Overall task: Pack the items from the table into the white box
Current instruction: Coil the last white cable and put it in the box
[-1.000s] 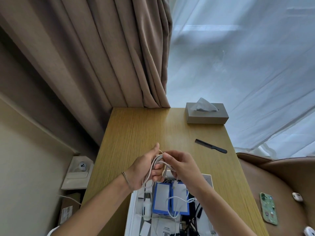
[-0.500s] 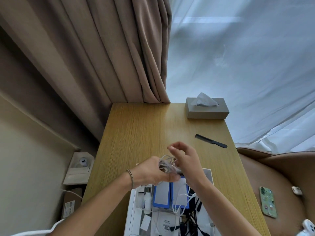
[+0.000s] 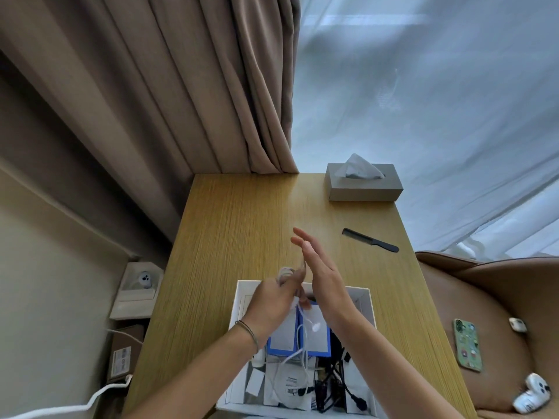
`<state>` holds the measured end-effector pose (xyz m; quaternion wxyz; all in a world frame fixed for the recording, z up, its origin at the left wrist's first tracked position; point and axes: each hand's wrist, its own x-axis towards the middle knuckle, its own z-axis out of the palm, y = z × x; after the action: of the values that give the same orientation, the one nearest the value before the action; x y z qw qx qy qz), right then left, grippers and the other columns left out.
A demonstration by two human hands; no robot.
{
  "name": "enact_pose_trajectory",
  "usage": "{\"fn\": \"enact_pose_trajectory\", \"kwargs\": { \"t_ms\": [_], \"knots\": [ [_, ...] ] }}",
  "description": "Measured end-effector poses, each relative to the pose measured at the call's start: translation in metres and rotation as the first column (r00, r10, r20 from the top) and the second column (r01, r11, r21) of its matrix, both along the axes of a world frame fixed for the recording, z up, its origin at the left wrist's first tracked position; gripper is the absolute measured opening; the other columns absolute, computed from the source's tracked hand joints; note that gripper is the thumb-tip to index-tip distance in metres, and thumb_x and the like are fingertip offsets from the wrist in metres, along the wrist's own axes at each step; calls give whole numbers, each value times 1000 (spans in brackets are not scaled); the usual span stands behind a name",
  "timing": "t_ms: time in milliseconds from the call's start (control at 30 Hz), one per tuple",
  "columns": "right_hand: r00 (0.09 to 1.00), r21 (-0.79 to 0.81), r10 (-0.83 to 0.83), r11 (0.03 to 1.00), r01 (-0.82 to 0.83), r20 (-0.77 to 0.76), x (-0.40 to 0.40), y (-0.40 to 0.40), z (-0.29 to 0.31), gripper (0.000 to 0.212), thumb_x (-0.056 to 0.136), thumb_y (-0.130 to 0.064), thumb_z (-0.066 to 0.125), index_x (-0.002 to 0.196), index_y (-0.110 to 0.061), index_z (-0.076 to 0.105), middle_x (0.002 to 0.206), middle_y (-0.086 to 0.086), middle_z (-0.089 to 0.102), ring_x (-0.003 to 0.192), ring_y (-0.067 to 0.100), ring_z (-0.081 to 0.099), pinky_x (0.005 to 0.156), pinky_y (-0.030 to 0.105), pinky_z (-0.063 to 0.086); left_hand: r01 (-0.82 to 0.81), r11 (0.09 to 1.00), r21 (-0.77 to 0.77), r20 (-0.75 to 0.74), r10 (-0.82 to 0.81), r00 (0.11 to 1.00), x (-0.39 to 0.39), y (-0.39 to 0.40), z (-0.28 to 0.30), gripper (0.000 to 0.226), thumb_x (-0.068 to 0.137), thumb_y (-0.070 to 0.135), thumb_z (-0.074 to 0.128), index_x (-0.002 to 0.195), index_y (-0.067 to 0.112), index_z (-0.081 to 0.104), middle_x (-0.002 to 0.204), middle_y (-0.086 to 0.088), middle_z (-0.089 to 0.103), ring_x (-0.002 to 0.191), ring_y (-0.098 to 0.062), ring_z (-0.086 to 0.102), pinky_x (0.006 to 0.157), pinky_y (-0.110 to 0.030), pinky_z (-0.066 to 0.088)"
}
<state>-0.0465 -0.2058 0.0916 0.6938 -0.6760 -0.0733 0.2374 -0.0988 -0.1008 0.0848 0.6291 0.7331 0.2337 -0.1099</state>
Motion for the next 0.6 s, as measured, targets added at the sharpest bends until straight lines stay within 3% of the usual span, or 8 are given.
{"fn": "enact_pose_trajectory", "kwargs": {
  "t_ms": [100,167,233,300,400,500,600],
  "knots": [
    [982,81,117,991,-106,-147,-5,-10,-10,55,97,-51,54,148,-40,40,133,-6,67,120,11,63,107,40,44,-177,984,6,130,175,976,2,13,5,59,96,51,52,55,10,62,62,-8,70,55,-16,57,59,-24,45],
    [949,66,269,963,-262,-165,-15,-16,-21,63,90,-51,65,147,-37,42,123,-6,73,116,13,67,104,34,47,-260,956,-135,174,282,944,6,22,9,52,98,45,51,57,13,55,65,-9,65,61,-20,60,65,-33,52],
    [901,29,402,915,-403,-166,-26,-21,-31,49,89,-39,72,135,-32,58,113,0,76,111,15,70,99,25,49,-289,868,-405,153,376,914,10,28,12,47,100,39,51,59,15,53,65,-9,62,66,-25,66,70,-39,58],
    [894,-20,410,907,-420,-179,-31,-27,-39,28,85,-24,75,112,-25,73,96,5,78,99,20,73,95,29,51,-304,805,-509,130,421,898,12,34,14,46,100,40,51,60,16,53,63,-7,59,63,-24,65,69,-40,59],
    [903,-86,376,912,-400,-208,-30,-42,-44,15,83,-6,73,96,-13,75,79,9,71,78,25,70,90,40,56,-331,838,-434,153,431,890,11,42,9,46,99,43,52,59,20,53,58,-1,53,53,-18,55,57,-32,52],
    [881,-151,425,876,-458,-210,-24,-61,-38,17,84,-3,72,100,-9,73,78,10,72,77,24,71,89,37,56,-340,908,-246,242,397,885,7,48,2,45,101,40,50,61,19,50,53,2,46,47,-13,45,48,-26,42],
    [888,-150,412,883,-445,-205,-14,-76,-29,25,87,-1,71,109,-12,72,76,7,71,78,27,71,82,35,55,-281,960,6,303,266,915,-1,44,-6,45,102,36,48,65,12,52,54,-5,43,47,-17,38,49,-31,35]
  ]
}}
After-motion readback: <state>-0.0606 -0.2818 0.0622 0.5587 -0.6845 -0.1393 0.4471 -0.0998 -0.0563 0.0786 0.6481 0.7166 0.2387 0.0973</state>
